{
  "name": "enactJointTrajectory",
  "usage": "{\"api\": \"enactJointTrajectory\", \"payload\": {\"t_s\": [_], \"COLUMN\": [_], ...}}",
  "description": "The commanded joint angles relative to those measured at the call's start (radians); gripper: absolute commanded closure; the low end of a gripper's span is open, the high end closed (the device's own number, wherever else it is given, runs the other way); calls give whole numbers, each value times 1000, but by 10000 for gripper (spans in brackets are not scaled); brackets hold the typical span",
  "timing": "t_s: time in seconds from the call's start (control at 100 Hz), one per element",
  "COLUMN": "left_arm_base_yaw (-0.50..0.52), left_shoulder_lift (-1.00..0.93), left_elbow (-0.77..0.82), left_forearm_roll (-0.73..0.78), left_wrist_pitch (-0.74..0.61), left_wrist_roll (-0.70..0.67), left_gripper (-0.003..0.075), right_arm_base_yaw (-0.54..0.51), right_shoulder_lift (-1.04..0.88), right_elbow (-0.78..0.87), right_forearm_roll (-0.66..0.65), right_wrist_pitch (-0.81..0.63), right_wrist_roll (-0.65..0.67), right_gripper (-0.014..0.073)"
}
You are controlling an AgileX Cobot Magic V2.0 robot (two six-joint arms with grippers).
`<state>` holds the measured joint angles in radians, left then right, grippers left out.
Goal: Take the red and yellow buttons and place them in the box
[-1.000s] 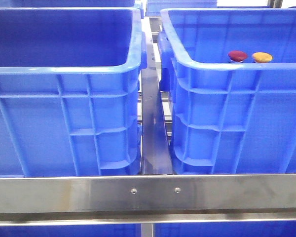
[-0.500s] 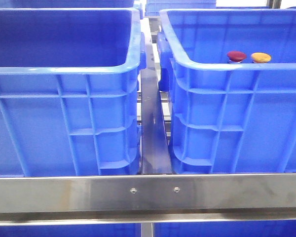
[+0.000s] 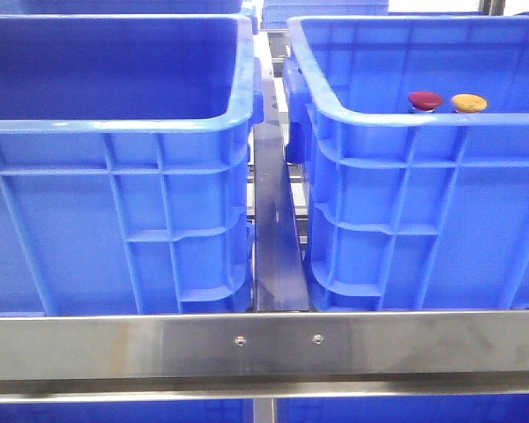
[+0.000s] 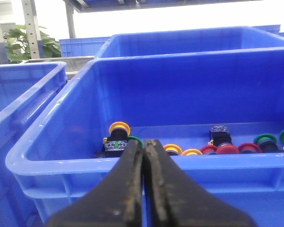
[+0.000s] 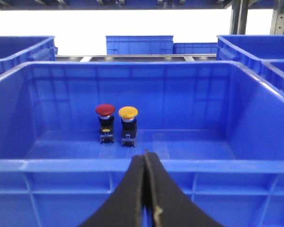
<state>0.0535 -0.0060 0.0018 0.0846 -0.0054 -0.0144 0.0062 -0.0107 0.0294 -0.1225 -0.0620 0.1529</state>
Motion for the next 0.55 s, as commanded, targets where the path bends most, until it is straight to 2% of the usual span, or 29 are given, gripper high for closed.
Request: {"api": "enactJointTrajectory", "payload": {"t_s": [0.0, 0.54], "left_arm_base_yaw": [4, 4], "left_shoulder_lift": [-30, -30], "left_elbow": [51, 51], "left_forearm_roll": [-9, -9], "left_wrist_pitch": [-78, -78], "left_wrist_roll": [-2, -2], "left_gripper": [740, 740], "right_arm_base_yaw": [1, 1], "right_shoulder_lift": [-24, -24], "right_elbow": [-15, -15], "right_forearm_roll": [7, 7], "right_wrist_pitch": [-63, -79], "right_wrist_roll": [-18, -18], "right_gripper": [658, 658]}}
